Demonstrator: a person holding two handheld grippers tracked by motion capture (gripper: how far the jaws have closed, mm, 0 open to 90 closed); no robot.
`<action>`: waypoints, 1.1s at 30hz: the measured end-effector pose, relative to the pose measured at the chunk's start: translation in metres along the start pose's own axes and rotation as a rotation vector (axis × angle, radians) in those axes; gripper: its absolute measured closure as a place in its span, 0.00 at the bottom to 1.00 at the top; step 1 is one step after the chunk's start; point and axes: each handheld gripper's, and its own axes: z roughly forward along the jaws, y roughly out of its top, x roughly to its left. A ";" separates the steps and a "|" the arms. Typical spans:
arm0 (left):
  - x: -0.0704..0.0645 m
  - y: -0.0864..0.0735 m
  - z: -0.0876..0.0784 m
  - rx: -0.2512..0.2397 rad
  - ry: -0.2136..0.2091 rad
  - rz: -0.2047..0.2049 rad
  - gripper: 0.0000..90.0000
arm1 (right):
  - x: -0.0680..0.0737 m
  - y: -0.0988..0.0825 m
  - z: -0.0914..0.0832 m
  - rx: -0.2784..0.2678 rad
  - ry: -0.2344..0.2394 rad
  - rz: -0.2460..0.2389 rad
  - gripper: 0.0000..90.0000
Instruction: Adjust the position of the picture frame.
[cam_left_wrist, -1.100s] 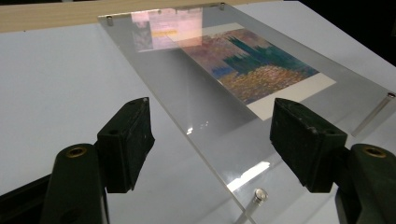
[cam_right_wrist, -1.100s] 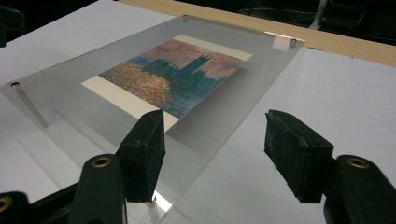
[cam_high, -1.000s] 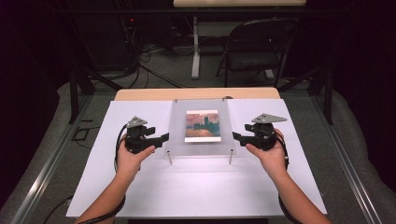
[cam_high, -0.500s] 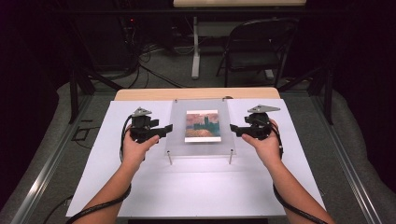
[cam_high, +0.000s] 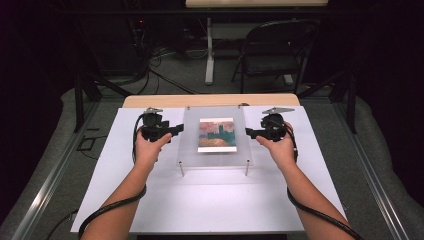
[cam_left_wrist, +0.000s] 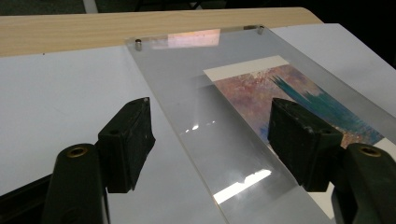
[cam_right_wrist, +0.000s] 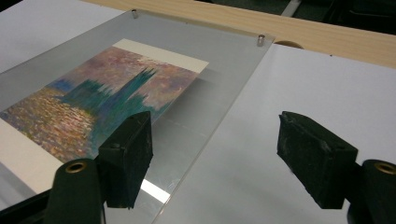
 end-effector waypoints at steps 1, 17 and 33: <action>0.001 0.001 0.003 0.000 0.000 -0.006 0.34 | -0.001 0.001 0.002 0.004 0.005 0.005 0.30; 0.013 0.011 0.030 0.023 0.041 -0.047 0.38 | -0.004 0.020 0.026 0.024 0.021 0.035 0.39; 0.013 0.007 0.057 0.114 0.042 -0.104 0.37 | -0.007 0.019 0.051 0.104 0.049 0.098 0.39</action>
